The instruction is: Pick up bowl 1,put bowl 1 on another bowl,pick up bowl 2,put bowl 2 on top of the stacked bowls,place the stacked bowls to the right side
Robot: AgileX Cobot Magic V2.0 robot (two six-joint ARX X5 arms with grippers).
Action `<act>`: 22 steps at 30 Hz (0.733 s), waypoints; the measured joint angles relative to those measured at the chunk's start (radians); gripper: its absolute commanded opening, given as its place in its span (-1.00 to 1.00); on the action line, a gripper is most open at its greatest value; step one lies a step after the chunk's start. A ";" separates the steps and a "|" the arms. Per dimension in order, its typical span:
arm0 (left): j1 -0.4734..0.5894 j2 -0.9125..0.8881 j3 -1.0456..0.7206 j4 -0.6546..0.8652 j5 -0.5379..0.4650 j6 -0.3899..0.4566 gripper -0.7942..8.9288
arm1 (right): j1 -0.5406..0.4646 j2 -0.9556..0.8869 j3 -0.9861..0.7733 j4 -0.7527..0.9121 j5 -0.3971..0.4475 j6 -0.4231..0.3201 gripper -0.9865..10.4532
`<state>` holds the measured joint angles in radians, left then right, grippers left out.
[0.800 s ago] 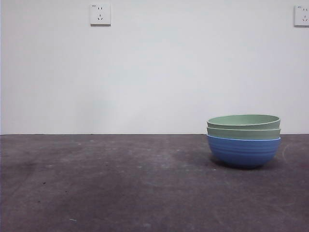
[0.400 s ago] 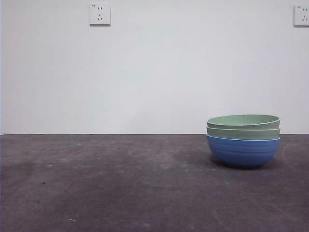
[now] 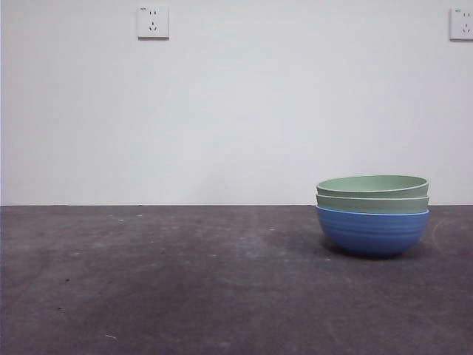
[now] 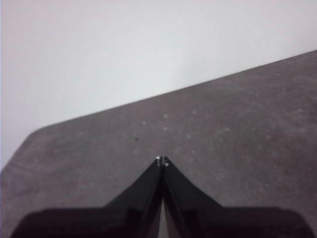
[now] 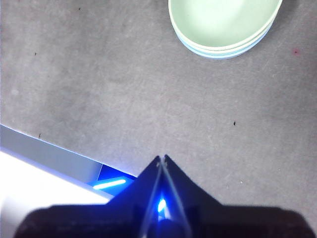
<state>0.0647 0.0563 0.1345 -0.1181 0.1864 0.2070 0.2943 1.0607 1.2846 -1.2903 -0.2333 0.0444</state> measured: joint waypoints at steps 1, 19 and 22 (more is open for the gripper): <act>0.000 -0.011 -0.018 0.008 0.000 -0.006 -0.84 | 0.000 0.000 0.000 0.000 0.000 0.000 -0.82; 0.000 -0.052 -0.117 -0.053 0.000 -0.122 -0.84 | 0.000 0.000 0.000 0.000 0.000 0.000 -0.82; 0.000 -0.052 -0.117 -0.053 0.000 -0.123 -0.84 | 0.000 0.000 0.000 0.000 0.000 0.000 -0.82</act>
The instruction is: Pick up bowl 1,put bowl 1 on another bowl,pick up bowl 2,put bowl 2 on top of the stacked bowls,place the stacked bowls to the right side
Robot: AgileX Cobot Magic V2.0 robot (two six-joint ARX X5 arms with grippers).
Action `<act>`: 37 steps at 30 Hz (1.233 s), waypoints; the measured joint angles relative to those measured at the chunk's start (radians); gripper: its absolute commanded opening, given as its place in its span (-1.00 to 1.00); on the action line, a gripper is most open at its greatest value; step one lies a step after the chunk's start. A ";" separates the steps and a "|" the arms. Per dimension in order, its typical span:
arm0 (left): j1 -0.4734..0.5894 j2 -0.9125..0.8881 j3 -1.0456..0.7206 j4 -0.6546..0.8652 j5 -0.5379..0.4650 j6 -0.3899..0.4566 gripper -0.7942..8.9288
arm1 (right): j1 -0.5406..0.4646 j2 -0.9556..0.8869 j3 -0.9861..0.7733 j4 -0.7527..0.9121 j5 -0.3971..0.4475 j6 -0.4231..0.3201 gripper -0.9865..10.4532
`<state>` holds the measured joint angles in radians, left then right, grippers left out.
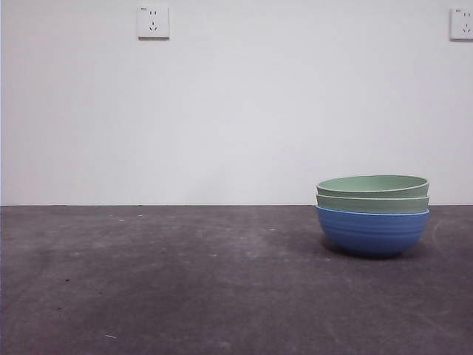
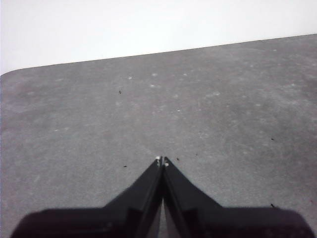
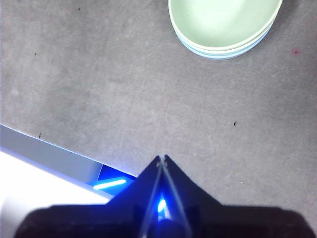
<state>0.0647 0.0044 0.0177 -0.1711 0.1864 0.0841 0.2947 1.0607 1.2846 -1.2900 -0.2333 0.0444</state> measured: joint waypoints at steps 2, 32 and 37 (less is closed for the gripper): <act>0.000 0.000 0.000 0.000 0.000 0.000 -0.84 | 0.000 0.000 0.000 0.000 0.000 0.000 -0.82; 0.000 0.000 0.000 0.000 0.000 0.000 -0.84 | -0.178 -0.436 -0.423 0.726 0.053 0.001 -0.82; 0.000 0.000 0.000 0.000 0.000 0.000 -0.84 | -0.212 -0.612 -0.766 0.995 0.058 0.004 -0.82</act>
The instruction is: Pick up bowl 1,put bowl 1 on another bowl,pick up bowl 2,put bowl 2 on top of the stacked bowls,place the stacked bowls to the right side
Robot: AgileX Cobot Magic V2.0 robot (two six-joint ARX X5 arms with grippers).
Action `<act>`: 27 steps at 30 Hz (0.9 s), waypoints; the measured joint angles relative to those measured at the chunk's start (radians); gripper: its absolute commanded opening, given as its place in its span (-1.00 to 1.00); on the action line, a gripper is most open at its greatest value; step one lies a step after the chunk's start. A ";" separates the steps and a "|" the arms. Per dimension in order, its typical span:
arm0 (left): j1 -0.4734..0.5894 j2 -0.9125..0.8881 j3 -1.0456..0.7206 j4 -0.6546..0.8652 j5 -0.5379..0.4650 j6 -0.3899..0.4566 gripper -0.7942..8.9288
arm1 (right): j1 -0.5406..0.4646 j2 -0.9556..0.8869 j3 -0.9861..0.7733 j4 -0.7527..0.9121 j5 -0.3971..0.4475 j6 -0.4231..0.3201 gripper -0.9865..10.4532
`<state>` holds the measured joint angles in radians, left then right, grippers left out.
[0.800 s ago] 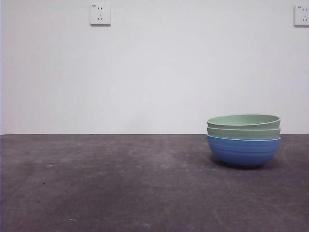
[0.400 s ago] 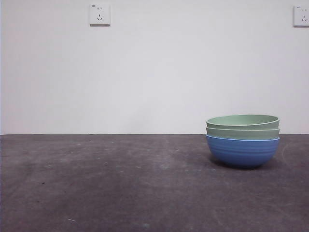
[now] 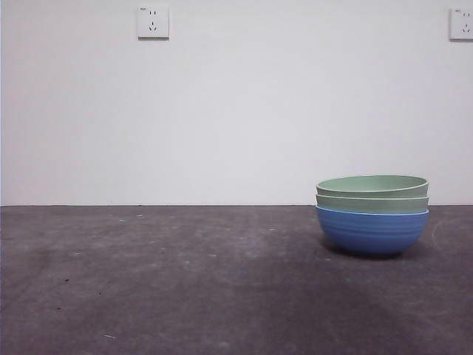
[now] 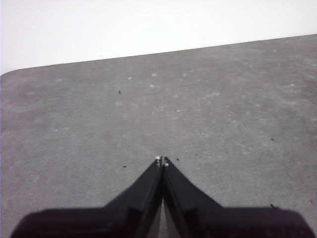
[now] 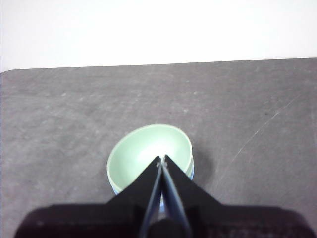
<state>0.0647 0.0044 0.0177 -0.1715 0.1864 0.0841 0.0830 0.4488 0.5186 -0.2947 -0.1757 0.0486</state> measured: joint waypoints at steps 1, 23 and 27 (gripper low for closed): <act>0.000 0.000 0.000 0.000 0.000 0.000 -0.84 | 0.000 -0.029 -0.056 0.040 0.000 0.000 -0.82; 0.000 0.000 0.000 0.000 0.000 0.000 -0.84 | 0.000 -0.402 -0.466 0.100 0.023 0.000 -0.82; 0.000 0.000 0.000 0.000 0.000 0.000 -0.84 | 0.000 -0.431 -0.489 0.101 0.023 0.016 -0.82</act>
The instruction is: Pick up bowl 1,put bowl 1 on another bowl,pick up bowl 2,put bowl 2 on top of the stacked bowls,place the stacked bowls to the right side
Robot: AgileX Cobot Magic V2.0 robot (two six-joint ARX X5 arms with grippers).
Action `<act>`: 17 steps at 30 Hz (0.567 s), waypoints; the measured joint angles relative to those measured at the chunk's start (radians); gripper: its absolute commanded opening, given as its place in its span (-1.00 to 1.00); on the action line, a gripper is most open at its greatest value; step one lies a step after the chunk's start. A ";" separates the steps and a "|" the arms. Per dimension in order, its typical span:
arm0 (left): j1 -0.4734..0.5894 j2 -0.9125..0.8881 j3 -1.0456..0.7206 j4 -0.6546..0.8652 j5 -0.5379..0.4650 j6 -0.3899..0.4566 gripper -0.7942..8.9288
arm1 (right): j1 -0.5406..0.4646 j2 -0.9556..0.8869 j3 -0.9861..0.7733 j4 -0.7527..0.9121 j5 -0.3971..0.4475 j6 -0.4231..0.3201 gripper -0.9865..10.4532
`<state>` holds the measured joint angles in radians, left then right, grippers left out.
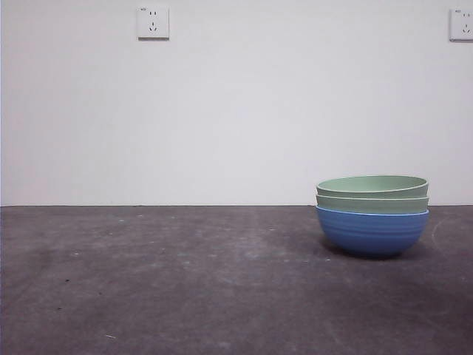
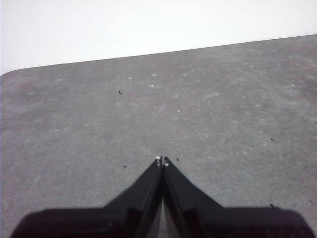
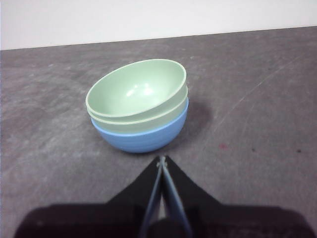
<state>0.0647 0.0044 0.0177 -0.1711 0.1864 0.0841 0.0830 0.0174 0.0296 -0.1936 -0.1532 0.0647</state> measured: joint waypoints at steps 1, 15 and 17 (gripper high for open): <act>0.000 0.000 0.000 0.000 0.000 0.000 -0.84 | 0.000 -0.007 0.000 0.000 0.000 0.004 -0.82; 0.000 0.000 0.000 0.000 0.000 0.000 -0.84 | 0.000 -0.013 -0.002 0.004 0.001 0.044 -0.82; 0.000 0.000 0.000 0.000 0.000 0.000 -0.84 | 0.000 -0.013 -0.002 0.004 0.000 0.044 -0.82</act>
<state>0.0647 0.0044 0.0177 -0.1715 0.1864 0.0841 0.0830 0.0040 0.0277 -0.1894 -0.1528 0.1089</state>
